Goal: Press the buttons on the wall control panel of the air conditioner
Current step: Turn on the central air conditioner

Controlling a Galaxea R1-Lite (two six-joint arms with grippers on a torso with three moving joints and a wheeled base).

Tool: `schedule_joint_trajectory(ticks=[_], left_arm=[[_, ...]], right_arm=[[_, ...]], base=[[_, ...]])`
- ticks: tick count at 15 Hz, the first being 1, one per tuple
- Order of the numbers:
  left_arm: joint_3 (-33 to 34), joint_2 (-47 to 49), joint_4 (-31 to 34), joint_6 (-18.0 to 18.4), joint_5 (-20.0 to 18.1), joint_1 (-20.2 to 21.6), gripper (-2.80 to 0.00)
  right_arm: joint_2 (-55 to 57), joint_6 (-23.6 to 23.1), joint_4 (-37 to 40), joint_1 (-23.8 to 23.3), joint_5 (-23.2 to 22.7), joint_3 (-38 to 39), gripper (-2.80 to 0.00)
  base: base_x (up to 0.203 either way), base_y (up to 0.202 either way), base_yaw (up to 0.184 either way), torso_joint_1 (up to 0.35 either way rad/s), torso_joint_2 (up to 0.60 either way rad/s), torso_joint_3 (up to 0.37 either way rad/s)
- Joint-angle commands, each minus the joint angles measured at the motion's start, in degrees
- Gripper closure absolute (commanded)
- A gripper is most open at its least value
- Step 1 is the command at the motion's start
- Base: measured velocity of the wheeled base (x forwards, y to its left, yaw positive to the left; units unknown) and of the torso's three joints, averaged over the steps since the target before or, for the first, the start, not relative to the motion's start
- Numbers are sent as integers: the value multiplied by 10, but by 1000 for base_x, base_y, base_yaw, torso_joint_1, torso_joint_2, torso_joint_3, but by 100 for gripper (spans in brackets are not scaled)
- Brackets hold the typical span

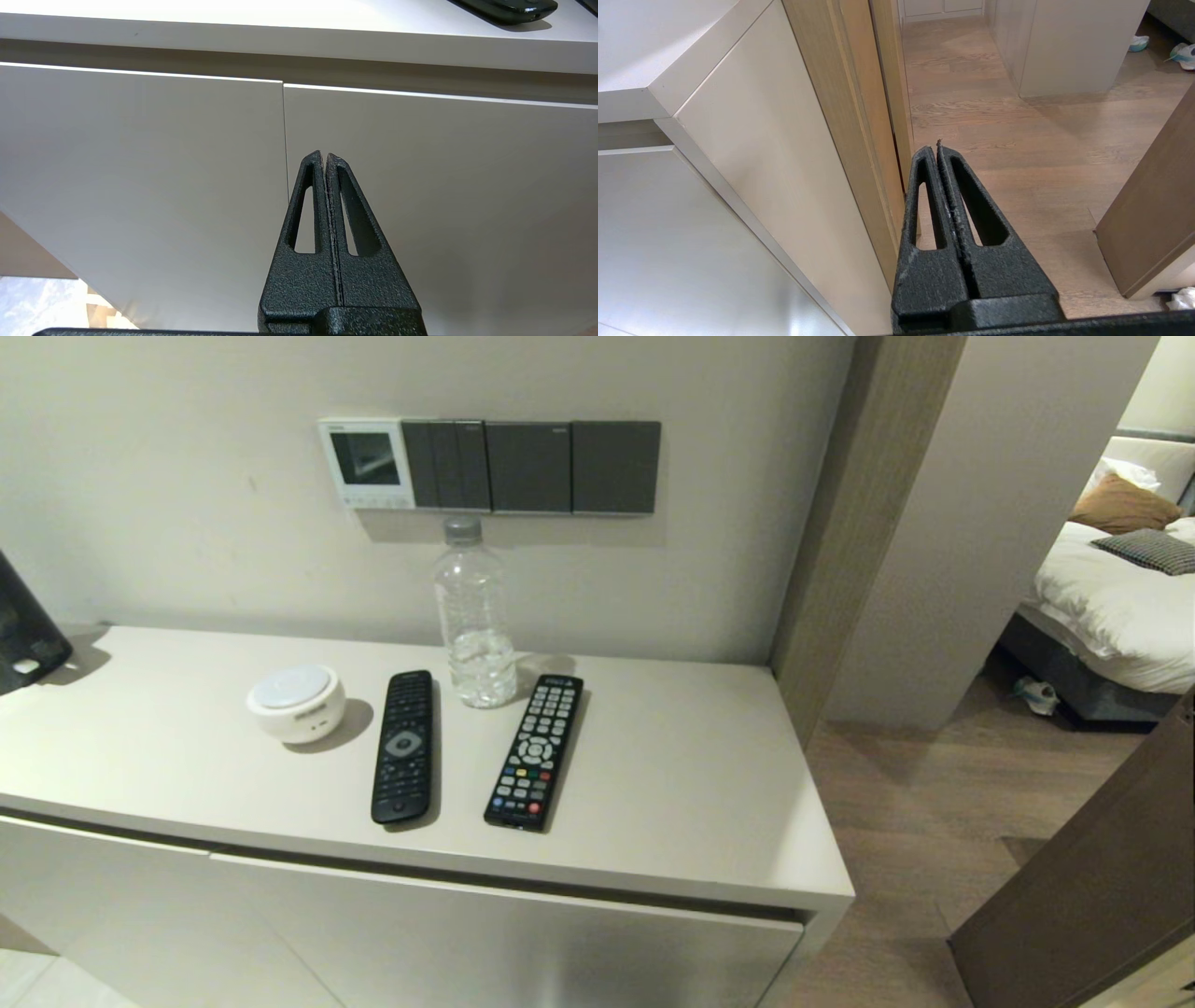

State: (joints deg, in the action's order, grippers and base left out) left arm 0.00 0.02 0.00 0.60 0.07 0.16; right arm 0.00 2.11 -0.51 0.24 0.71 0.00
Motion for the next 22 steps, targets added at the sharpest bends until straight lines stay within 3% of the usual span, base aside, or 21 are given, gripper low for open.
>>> schedule_joint_trajectory(ticks=[1, 8, 13, 17, 22], left_arm=[[0, 1, 0, 0, 0, 0, 0], [0, 1, -1, 6, 0, 0, 0], [-41, 8, 16, 37, -14, 0, 0], [-164, 153, 22, 37, -42, -3, 0], [-316, 396, -40, 22, -66, -15, 0]], right_arm=[[1, 0, 0, 0, 0, 1, 0], [1, 0, 0, 0, 0, 1, 0], [1, 0, 0, 0, 0, 1, 0], [1, 0, 0, 0, 0, 1, 0], [1, 0, 0, 0, 0, 1, 0]], base=[[0, 0, 0, 0, 0, 0], [0, 0, 0, 0, 0, 0], [0, 0, 0, 0, 0, 0], [0, 0, 0, 0, 0, 0], [0, 0, 0, 0, 0, 0]])
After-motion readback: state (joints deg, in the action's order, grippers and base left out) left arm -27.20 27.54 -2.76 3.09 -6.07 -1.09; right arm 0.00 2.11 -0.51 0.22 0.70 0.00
